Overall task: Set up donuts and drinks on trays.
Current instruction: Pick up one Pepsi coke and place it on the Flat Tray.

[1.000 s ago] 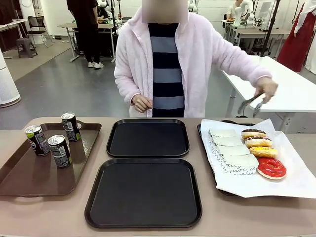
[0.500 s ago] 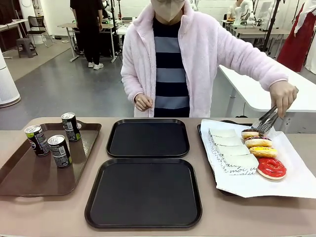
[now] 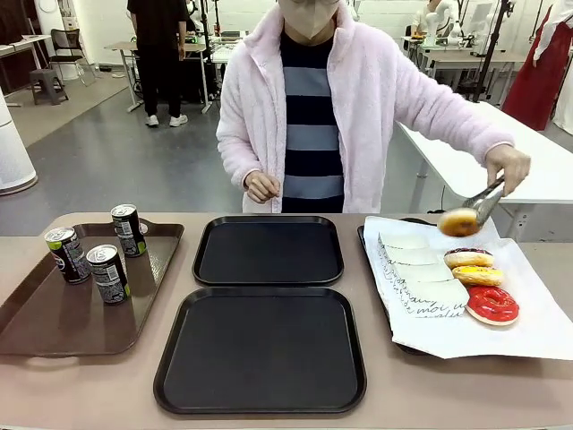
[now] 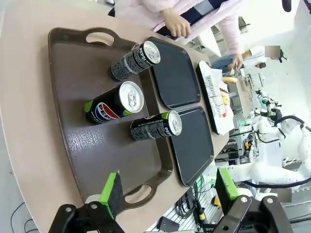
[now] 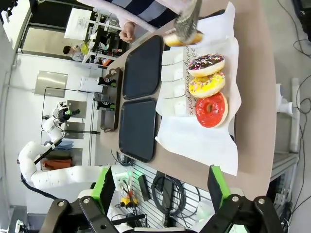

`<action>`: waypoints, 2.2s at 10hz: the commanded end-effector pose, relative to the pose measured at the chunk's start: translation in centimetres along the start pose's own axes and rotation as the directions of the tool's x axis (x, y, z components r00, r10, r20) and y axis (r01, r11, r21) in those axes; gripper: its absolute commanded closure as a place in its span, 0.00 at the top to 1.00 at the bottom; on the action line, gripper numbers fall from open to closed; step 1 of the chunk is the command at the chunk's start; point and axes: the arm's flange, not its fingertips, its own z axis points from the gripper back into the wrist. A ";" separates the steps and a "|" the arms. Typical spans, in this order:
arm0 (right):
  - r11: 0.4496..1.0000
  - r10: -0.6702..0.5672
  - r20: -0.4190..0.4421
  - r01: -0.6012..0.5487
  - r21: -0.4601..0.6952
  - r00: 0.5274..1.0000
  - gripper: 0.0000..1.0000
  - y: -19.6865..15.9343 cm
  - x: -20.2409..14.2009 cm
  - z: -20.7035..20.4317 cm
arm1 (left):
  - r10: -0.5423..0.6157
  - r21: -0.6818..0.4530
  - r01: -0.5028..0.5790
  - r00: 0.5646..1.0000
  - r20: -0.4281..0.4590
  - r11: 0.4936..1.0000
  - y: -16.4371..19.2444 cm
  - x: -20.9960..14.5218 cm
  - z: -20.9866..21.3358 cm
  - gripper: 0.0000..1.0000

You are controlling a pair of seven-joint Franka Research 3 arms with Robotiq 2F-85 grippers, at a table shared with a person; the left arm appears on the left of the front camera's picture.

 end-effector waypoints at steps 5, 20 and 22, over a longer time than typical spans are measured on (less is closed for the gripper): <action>1.000 0.016 0.010 -0.016 0.024 1.000 1.00 -0.1 0.1 -0.1 | -0.005 -0.012 0.005 1.000 0.016 1.000 -0.1 0.1 0.2 1.00; 1.000 0.016 0.010 -0.016 0.024 1.000 1.00 -0.1 0.1 -0.1 | 0.025 0.770 0.221 0.955 -0.294 0.598 -16.8 4.6 -23.1 1.00; 1.000 0.016 0.010 -0.016 0.024 1.000 1.00 -0.1 0.1 -0.1 | 0.037 0.759 0.244 0.943 -0.332 0.604 -16.6 3.5 -24.9 1.00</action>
